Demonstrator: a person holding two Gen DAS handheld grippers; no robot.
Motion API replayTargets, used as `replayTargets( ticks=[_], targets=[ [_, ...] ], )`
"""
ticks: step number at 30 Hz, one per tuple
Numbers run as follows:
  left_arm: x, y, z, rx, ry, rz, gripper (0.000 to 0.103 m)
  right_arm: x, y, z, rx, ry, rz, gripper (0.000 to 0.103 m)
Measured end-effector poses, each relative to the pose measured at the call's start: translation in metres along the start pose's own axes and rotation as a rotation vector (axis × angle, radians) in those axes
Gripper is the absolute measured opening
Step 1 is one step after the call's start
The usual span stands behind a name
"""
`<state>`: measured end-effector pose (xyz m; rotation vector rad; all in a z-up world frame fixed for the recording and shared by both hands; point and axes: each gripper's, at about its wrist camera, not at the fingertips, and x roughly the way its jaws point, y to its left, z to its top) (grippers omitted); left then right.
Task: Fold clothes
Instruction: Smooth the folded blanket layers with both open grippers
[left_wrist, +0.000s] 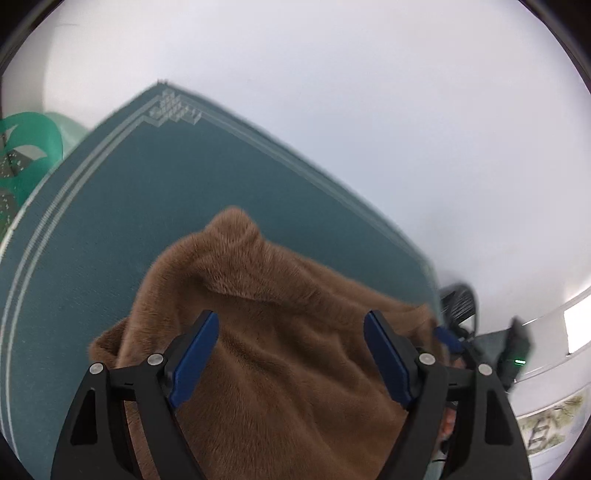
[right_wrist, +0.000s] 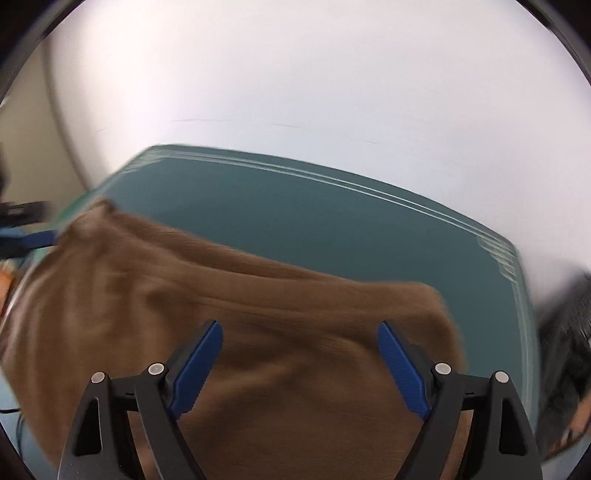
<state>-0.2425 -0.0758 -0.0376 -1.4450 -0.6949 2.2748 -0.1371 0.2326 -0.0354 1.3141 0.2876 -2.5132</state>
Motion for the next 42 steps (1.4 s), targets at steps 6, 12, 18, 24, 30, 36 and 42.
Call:
replayTargets(
  ticks=[6,12,18,24,30,36,42],
  targets=[
    [0.026,-0.003,-0.015,0.108,0.011,0.137,0.084,0.054,0.000,0.005,0.032,0.096,0.003,0.088],
    [0.016,-0.008,-0.018,0.143,0.001,0.135,0.084,0.061,0.001,0.000,0.035,0.085,-0.068,0.088],
    [-0.003,-0.031,-0.042,0.277,-0.075,0.259,0.084,0.044,0.006,-0.001,0.067,0.054,-0.085,0.088],
    [-0.018,-0.052,-0.077,0.386,-0.147,0.337,0.084,-0.024,0.012,-0.022,0.064,-0.049,-0.021,0.089],
    [-0.029,-0.071,-0.119,0.479,-0.174,0.402,0.084,-0.074,0.014,-0.074,0.043,-0.086,-0.028,0.089],
    [-0.018,-0.068,-0.142,0.531,-0.172,0.477,0.084,-0.074,0.004,-0.128,0.011,-0.039,-0.069,0.089],
    [-0.016,-0.058,-0.159,0.579,-0.186,0.528,0.086,-0.050,-0.012,-0.145,0.075,-0.075,0.007,0.091]
  ],
)
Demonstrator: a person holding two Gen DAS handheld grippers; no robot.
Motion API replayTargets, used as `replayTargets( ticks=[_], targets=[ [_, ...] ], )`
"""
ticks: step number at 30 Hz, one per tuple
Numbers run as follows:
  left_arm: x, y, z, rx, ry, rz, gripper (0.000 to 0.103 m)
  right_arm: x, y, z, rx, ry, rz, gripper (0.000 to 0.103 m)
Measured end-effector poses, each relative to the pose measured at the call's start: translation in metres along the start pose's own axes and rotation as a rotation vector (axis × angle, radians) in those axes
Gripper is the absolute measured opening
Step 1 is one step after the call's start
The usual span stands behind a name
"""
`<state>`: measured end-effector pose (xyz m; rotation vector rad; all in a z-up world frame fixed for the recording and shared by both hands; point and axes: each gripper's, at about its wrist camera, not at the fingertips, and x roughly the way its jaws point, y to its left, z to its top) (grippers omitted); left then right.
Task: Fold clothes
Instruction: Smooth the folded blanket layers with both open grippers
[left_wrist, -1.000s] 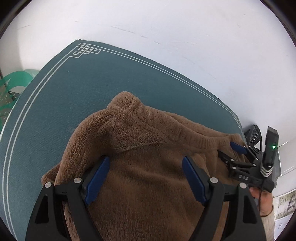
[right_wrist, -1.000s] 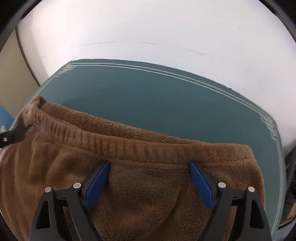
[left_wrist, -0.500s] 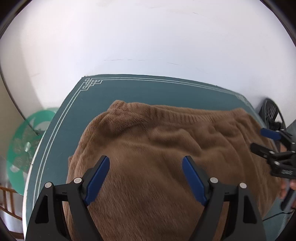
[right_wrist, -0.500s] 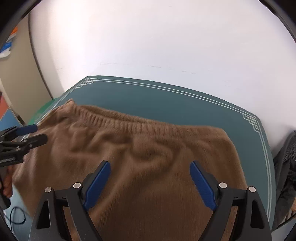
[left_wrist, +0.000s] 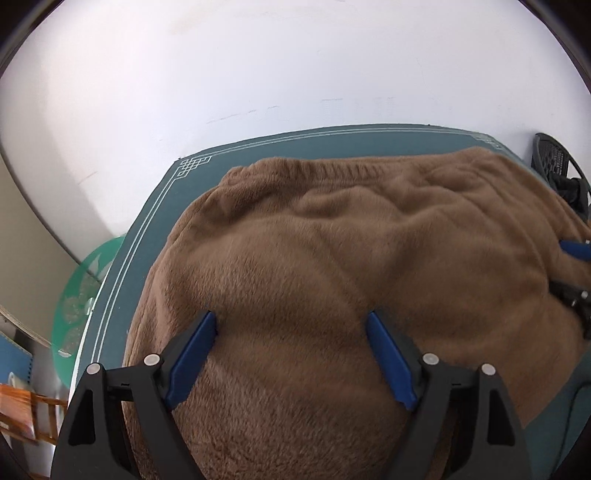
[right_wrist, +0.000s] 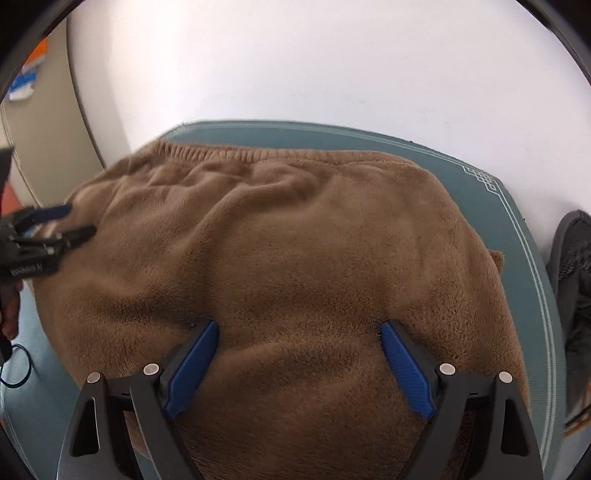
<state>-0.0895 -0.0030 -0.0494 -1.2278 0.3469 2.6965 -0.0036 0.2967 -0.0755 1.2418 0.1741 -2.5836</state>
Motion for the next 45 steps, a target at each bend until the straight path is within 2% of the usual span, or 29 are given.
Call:
replayTargets(
  ticks=[6,10,12,14,16,19,25,30,34,40,42,45],
  targets=[
    [-0.004,0.010,-0.014,0.001,-0.005,-0.015,0.089,0.001,0.003,-0.003,-0.032,-0.024,-0.034,0.091],
    [-0.020,0.028,-0.025,-0.086,-0.003,-0.046,0.089,-0.015,0.006,-0.003,0.022,-0.010,-0.071,0.091],
    [-0.031,0.033,-0.037,-0.119,-0.026,-0.057,0.089,-0.036,0.008,-0.010,0.025,-0.063,-0.087,0.091],
    [-0.031,0.032,-0.045,-0.112,-0.028,-0.053,0.089,-0.044,0.004,-0.020,0.020,-0.070,-0.154,0.091],
    [-0.027,0.032,-0.051,-0.108,-0.025,-0.048,0.089,-0.037,-0.010,-0.032,0.033,-0.031,-0.243,0.091],
    [-0.024,0.035,-0.052,-0.126,-0.023,-0.061,0.090,-0.030,-0.040,-0.046,0.166,-0.005,-0.135,0.091],
    [-0.022,0.037,-0.055,-0.140,-0.015,-0.072,0.091,-0.035,-0.049,-0.045,0.212,-0.005,-0.073,0.091],
    [-0.034,0.038,-0.057,-0.176,-0.018,-0.070,0.091,-0.071,-0.074,-0.072,0.465,-0.095,0.080,0.092],
    [-0.040,0.035,-0.057,-0.203,-0.028,-0.072,0.092,-0.074,-0.091,-0.095,0.664,-0.073,0.195,0.093],
    [-0.042,0.037,-0.057,-0.209,-0.035,-0.095,0.093,-0.060,-0.081,-0.101,0.749,-0.070,0.213,0.093],
    [-0.040,0.041,-0.058,-0.216,-0.038,-0.110,0.094,-0.051,-0.077,-0.094,0.766,-0.073,0.242,0.093],
    [-0.037,0.042,-0.061,-0.211,-0.048,-0.122,0.095,-0.037,-0.070,-0.078,0.780,-0.092,0.211,0.094]
  ],
)
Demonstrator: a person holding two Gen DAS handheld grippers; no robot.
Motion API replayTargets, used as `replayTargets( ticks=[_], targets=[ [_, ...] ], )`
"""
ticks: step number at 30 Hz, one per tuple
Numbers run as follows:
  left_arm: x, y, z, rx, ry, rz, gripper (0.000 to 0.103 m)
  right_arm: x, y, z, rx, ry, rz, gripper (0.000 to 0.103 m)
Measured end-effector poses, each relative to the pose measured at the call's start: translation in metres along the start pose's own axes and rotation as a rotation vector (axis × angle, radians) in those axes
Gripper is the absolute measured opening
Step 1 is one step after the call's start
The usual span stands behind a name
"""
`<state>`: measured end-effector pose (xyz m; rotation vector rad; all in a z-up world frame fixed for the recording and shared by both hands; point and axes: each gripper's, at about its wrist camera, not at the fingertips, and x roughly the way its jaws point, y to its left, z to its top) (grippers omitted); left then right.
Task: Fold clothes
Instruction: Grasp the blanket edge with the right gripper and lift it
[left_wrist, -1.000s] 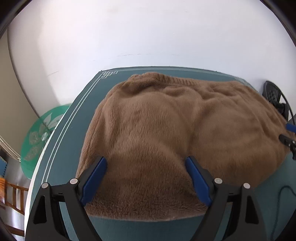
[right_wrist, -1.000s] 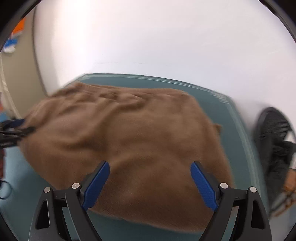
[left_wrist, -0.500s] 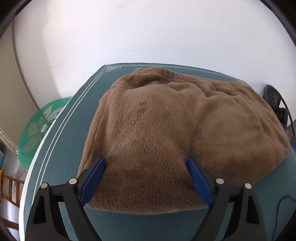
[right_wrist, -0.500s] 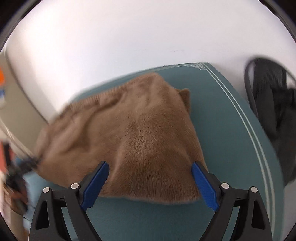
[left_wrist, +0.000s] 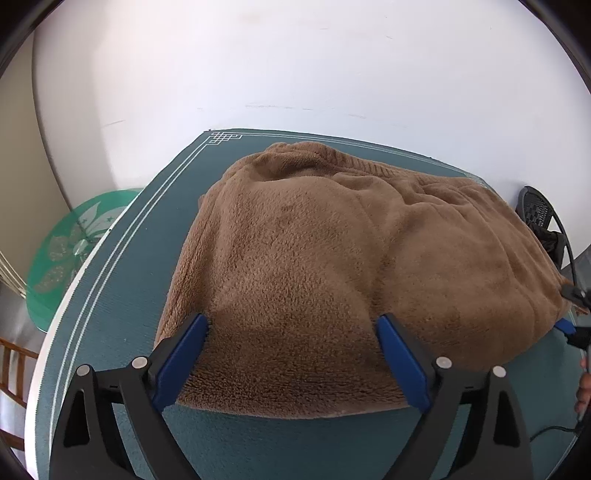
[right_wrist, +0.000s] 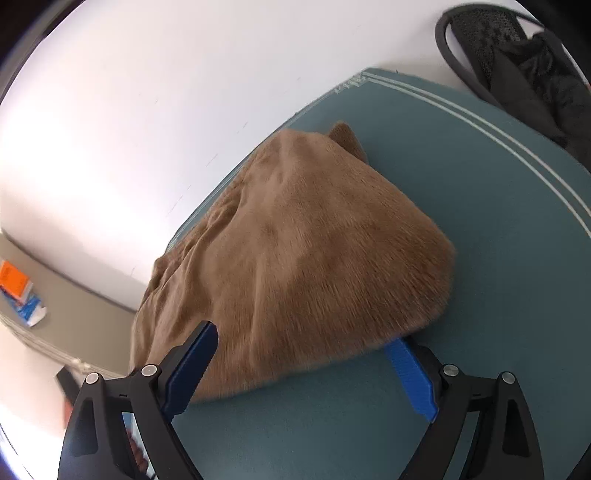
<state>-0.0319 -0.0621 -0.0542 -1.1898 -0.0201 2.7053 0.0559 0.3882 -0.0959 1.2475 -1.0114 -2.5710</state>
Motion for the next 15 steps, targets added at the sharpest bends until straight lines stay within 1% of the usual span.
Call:
replayTargets(
  ticks=[5,8,10,11,12,14,15],
  targets=[
    [0.004,0.001,-0.004,0.016,-0.017,-0.011,0.098,0.013,0.001,0.009,0.106,-0.098,0.006,0.099],
    [0.006,0.006,-0.005,0.000,-0.018,-0.034,0.099,0.015,0.001,0.008,0.134,-0.140,0.003,0.099],
    [0.007,0.009,-0.006,-0.015,-0.020,-0.050,0.099,0.015,0.001,0.005,0.138,-0.171,-0.006,0.096],
    [0.007,0.010,-0.006,-0.021,-0.019,-0.057,0.099,0.015,-0.001,0.004,0.147,-0.180,-0.021,0.087],
    [0.008,0.011,-0.006,-0.027,-0.019,-0.064,0.099,0.015,-0.003,0.003,0.162,-0.187,-0.037,0.070],
    [0.008,0.012,-0.006,-0.030,-0.019,-0.071,0.100,0.015,-0.011,0.001,0.194,-0.199,-0.057,0.049],
    [0.008,0.012,-0.006,-0.030,-0.019,-0.072,0.100,0.016,-0.015,0.002,0.203,-0.202,-0.045,0.048]
  ],
)
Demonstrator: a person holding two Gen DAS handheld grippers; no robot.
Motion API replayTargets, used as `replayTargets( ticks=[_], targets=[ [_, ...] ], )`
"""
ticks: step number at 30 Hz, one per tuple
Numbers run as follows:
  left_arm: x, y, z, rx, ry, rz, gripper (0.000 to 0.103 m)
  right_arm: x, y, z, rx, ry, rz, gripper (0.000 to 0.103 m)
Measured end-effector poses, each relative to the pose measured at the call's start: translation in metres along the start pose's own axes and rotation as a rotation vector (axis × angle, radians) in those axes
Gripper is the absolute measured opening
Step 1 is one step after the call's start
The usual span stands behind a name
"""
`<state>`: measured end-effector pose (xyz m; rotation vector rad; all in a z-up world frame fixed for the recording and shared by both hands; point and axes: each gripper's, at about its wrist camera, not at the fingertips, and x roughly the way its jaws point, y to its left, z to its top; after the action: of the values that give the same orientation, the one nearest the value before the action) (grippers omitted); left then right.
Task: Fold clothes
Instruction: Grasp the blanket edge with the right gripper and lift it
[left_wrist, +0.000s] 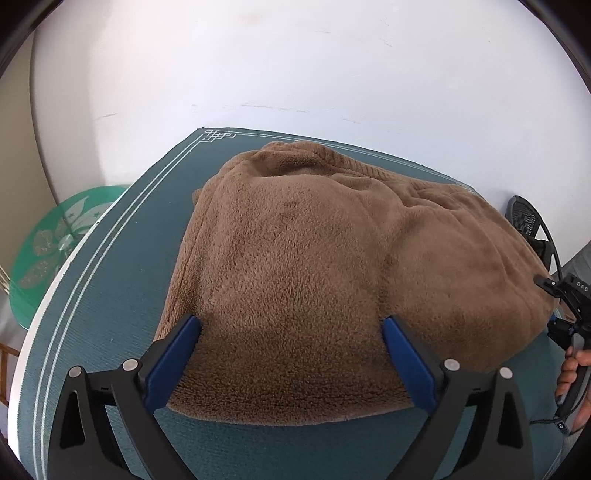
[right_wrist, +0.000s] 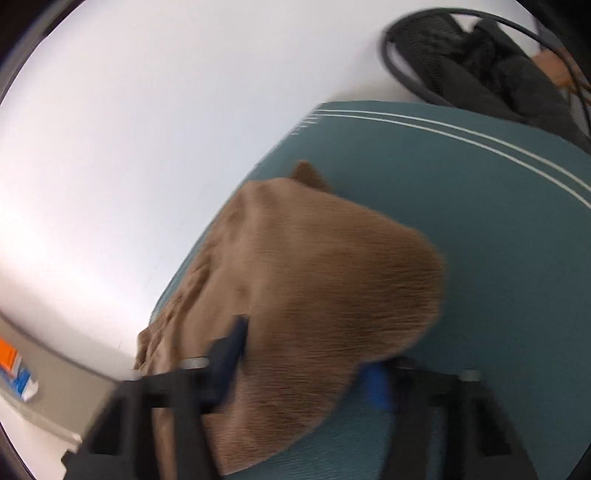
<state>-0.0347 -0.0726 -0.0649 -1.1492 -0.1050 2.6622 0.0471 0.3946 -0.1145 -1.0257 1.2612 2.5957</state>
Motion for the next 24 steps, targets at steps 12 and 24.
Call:
replayTargets(
  ticks=[12,24],
  targets=[
    [0.000,0.003,0.001,-0.024,-0.009,-0.027,0.100,0.015,0.012,0.003,-0.046,-0.017,-0.009,0.049],
    [-0.008,0.013,0.002,-0.116,-0.002,-0.093,0.100,-0.025,0.141,-0.006,-0.504,-0.184,0.084,0.028]
  ],
)
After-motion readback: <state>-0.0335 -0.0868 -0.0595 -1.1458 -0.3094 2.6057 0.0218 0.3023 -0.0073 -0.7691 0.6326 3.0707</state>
